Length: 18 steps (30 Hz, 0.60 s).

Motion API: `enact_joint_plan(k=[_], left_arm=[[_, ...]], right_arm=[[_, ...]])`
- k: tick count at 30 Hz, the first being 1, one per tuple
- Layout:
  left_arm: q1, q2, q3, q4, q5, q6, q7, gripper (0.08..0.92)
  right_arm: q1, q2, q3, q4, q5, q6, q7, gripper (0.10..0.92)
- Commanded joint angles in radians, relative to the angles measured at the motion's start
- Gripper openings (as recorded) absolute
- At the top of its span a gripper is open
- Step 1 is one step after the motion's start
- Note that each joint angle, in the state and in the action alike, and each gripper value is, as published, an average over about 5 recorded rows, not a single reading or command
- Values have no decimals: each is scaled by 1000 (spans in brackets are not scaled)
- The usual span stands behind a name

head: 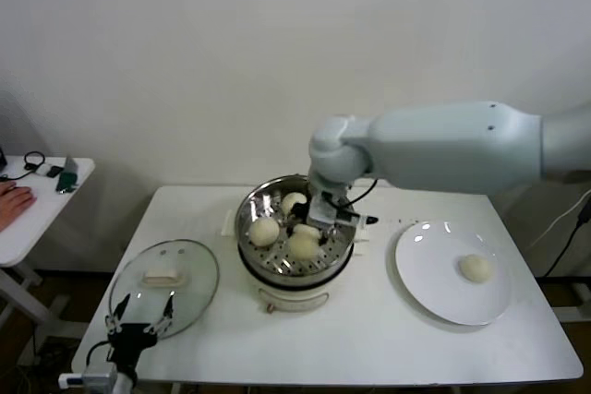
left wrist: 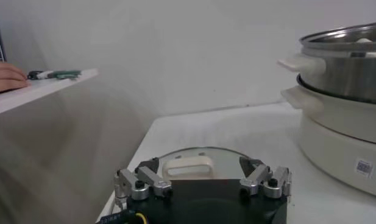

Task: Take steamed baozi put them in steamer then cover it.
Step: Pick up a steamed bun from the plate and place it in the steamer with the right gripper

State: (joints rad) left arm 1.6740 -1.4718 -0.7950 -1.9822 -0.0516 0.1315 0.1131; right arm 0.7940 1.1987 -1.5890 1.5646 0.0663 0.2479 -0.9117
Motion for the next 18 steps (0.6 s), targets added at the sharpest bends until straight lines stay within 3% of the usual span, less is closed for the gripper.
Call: enact_joint_plan(k=[1, 7, 14, 18], left_arm=[[1, 0, -1, 3, -1, -1, 0, 823], [-1, -1, 0, 6, 0, -1, 0, 823], [-2, -1, 3, 8, 2, 1, 0, 823], [-1, -1, 6, 6, 6, 3, 0, 823]], right_arm=[[-178, 76, 14, -106, -157, 27, 42, 653], [-192, 76, 23, -153, -149, 57, 50, 658], [-82, 20, 24, -150, -38, 103, -2, 798], [49, -64, -28, -191, 92, 119, -79, 821]])
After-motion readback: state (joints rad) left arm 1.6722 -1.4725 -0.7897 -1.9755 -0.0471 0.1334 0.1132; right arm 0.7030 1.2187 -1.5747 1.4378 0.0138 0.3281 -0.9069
